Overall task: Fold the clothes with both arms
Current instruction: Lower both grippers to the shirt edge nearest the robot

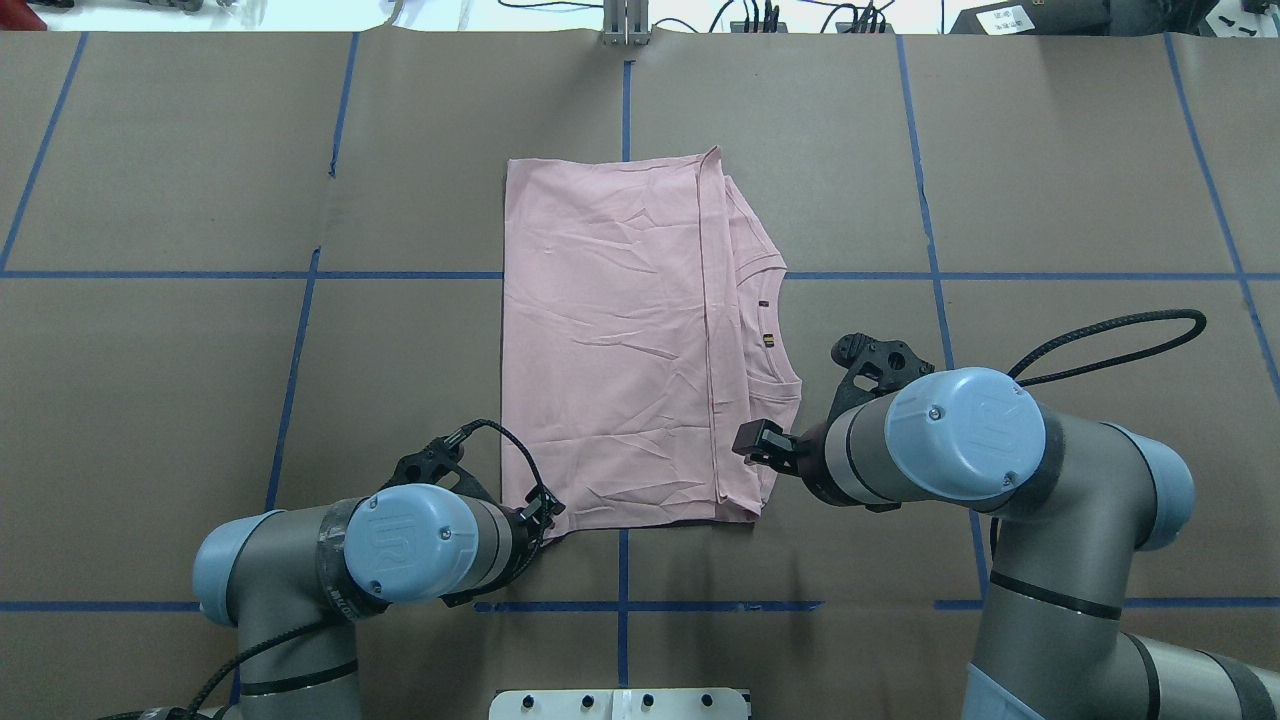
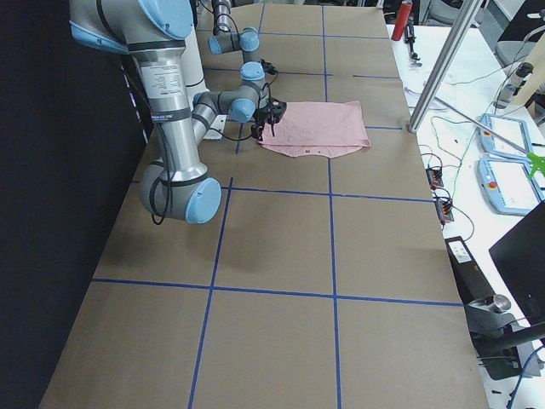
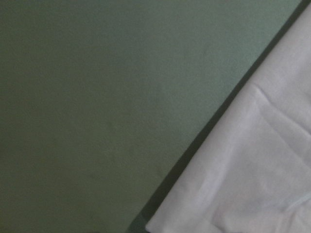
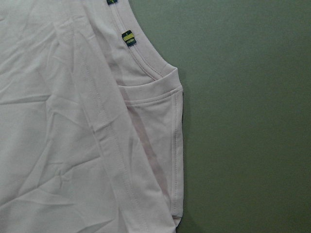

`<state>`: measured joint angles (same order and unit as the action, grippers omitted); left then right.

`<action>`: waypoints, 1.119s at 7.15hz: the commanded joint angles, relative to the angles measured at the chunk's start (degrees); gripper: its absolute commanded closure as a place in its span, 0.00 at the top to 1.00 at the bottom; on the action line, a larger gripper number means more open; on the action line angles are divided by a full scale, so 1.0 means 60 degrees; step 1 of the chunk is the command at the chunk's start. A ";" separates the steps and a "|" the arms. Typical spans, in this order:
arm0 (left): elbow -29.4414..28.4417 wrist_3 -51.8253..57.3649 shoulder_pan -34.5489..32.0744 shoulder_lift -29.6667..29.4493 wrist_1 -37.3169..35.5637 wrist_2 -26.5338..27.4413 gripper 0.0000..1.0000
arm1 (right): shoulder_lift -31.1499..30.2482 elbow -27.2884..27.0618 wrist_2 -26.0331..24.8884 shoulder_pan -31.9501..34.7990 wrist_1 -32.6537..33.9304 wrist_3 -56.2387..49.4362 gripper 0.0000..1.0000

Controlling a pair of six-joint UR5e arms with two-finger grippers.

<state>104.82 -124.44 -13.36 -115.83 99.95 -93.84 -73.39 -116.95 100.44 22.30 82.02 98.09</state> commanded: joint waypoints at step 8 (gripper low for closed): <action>0.0049 0.0027 -0.0014 -0.0075 -0.0209 0.0099 0.08 | -0.0015 0.0009 0.0018 0.0032 0.0011 0.0000 1.00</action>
<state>104.99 -124.28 -13.49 -116.21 98.70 -93.24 -73.47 -116.90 100.55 22.45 82.09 98.09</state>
